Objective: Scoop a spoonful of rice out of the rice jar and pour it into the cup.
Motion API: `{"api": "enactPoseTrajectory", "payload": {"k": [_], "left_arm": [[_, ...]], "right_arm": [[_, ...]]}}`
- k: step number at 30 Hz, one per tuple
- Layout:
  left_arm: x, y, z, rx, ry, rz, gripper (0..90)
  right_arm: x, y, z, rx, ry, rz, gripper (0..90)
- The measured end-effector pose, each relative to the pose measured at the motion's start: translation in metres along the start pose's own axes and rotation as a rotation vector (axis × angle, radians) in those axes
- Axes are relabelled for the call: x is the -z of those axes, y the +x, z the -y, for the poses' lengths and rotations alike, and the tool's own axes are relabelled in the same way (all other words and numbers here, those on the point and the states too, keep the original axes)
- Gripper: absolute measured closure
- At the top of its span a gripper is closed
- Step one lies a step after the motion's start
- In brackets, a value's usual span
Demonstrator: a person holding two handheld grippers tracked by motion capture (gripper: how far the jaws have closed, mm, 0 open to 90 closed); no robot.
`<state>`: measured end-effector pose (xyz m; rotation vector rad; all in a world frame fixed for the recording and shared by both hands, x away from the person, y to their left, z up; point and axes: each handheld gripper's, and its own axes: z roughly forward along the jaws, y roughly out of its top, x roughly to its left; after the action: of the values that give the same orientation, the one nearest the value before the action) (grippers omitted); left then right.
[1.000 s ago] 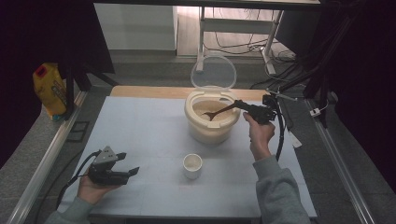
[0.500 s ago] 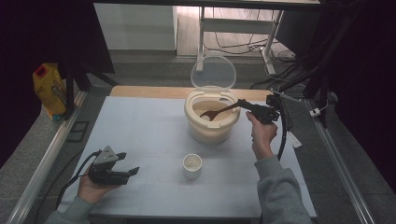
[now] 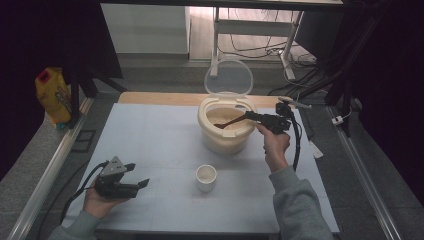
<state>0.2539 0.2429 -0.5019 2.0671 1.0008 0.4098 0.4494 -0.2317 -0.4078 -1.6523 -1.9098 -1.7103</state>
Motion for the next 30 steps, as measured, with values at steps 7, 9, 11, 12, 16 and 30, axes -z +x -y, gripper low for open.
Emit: {"api": "enactPoseTrajectory", "payload": {"k": [7,9,11,12,16,30], "left_arm": [[0.0,0.0,0.0,-0.003,0.002,-0.002,22.3],[0.0,0.0,0.0,-0.002,0.0,-0.001,22.3],[0.0,0.0,0.0,-0.003,0.001,-0.003,22.3],[0.0,0.0,0.0,-0.003,0.001,-0.003,22.3],[0.0,0.0,0.0,-0.003,0.002,-0.003,22.3],[-0.001,0.0,-0.001,-0.004,0.003,-0.003,22.3]], "right_arm": [[0.009,-0.012,-0.003,-0.1,-0.039,-0.021,83.8],[0.012,-0.017,-0.004,-0.131,-0.055,-0.039,83.7],[0.013,-0.019,-0.005,-0.15,-0.064,-0.048,83.7],[0.015,-0.02,-0.005,-0.156,-0.073,-0.048,83.7],[0.019,-0.023,-0.006,-0.178,-0.081,-0.06,83.8],[0.036,-0.023,-0.012,-0.202,-0.157,-0.09,83.7]]}}
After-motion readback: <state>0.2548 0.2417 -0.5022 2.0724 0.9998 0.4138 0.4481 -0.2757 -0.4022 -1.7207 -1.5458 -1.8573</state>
